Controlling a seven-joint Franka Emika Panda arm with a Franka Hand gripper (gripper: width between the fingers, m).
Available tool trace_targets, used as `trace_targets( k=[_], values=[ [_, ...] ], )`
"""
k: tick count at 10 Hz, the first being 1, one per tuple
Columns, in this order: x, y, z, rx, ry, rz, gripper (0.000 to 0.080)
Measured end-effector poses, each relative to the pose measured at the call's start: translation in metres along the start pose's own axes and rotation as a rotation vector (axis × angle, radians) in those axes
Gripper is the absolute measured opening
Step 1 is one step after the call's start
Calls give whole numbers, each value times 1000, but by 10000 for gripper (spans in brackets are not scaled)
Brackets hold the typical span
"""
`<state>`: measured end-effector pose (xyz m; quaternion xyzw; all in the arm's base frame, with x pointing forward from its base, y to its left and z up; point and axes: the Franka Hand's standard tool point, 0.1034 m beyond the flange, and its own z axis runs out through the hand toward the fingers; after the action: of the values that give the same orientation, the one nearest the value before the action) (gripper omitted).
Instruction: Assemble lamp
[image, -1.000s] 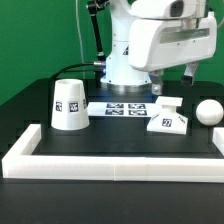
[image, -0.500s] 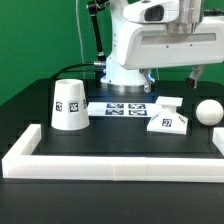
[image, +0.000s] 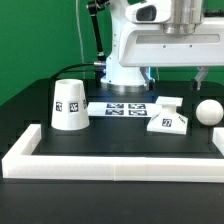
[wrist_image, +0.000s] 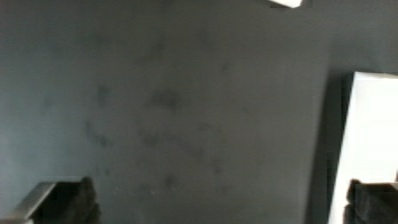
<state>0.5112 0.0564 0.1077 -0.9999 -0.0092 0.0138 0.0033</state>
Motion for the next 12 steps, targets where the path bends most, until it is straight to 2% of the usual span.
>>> trace_targets(
  k=[2, 3, 4, 7, 9, 12],
  values=[
    [-33, -6, 11, 2, 30, 39, 700],
    [-42, -5, 18, 4, 30, 39, 700],
    [-48, -6, 22, 4, 25, 40, 700],
    [-47, -7, 22, 9, 26, 61, 700],
    [-50, -3, 23, 34, 9, 211, 700],
    [-74, -1, 38, 39, -37, 251, 700]
  ],
)
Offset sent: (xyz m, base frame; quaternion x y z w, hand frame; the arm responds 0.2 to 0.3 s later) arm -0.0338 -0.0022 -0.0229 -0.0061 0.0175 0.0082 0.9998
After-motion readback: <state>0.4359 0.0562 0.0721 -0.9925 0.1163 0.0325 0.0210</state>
